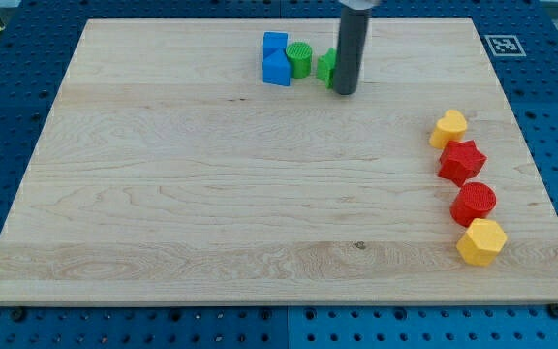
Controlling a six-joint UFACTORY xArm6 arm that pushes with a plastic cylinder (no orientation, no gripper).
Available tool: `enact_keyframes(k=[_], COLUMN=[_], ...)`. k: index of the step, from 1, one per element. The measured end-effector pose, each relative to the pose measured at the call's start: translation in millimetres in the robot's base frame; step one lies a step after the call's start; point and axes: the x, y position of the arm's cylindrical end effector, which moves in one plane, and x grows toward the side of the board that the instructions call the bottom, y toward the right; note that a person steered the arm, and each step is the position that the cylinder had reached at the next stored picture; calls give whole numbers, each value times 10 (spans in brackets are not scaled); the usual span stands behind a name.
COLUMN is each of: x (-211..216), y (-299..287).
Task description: Keep green star parallel right to green circle
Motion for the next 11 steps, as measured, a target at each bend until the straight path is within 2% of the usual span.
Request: enact_keyframes(k=[2, 3, 4, 5, 9, 11], x=[24, 90, -33, -56, -93, -94], y=[186, -280, -591, -617, -149, -124])
